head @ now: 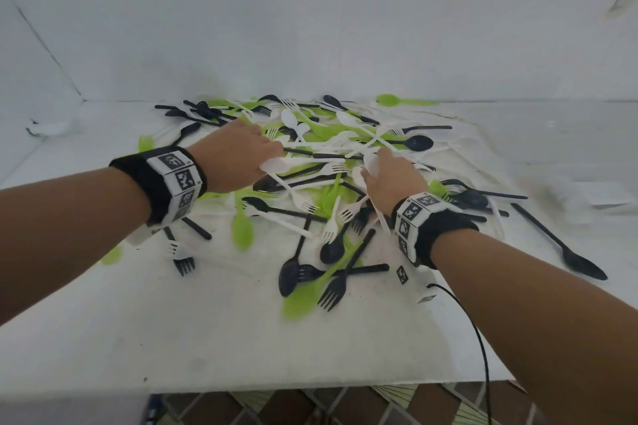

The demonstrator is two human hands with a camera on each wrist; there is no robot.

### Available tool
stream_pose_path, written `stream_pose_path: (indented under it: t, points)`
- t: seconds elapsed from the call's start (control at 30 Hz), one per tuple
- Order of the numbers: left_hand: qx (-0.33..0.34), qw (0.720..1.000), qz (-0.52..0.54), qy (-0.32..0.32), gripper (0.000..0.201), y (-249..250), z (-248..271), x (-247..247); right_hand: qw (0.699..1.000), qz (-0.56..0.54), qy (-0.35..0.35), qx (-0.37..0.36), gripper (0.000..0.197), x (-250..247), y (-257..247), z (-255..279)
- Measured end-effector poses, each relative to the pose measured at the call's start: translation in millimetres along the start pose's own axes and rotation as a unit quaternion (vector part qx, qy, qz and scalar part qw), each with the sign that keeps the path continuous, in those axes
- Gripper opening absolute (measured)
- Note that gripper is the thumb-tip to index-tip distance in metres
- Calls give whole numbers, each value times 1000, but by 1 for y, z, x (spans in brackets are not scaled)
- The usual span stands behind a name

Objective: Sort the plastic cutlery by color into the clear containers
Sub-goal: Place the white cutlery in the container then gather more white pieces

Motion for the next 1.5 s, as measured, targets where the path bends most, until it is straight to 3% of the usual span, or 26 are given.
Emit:
stream_pose_path:
  t: [0.1,0.2,0.4,0.5,0.8,0.97,1.3,1.4,1.5]
  points:
    - [-88,987,130,-27,24,2,14,7,998,51,-41,-3,46,8,3,-3]
    - [-94,979,182,-8,14,6,25,19,998,45,-50,2,34,13,0,-4]
    - [-97,974,205,-25,8,10,35,28,999,3,33,-2,21,-3,-32,1]
    - [-111,967,226,-29,5,5,47,26,998,-19,51,-39,15,-7,-56,5]
    - [-276,909,312,-8,18,-41,105,36,968,66,-139,-200,40,35,-137,22]
    - [-252,915,315,-15,31,-43,124,49,968,73,-160,-179,32,38,-138,12]
    - [-177,940,290,-24,36,-35,107,44,994,36,-71,-70,27,38,-134,-3]
    - [-143,954,258,-54,28,-23,92,42,998,10,-37,-55,23,33,-130,-1]
    - [-174,947,263,-67,12,-18,79,42,995,13,-45,-91,16,28,-132,4]
Point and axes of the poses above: each hand's wrist, its own z-axis away from the middle knuckle, its own x-axis out of the palm, y = z × x, the point moved 1 cm from there along -z, towards the middle knuckle, and after that the axes turned 5 degrees about x, right-handed, at the moved point
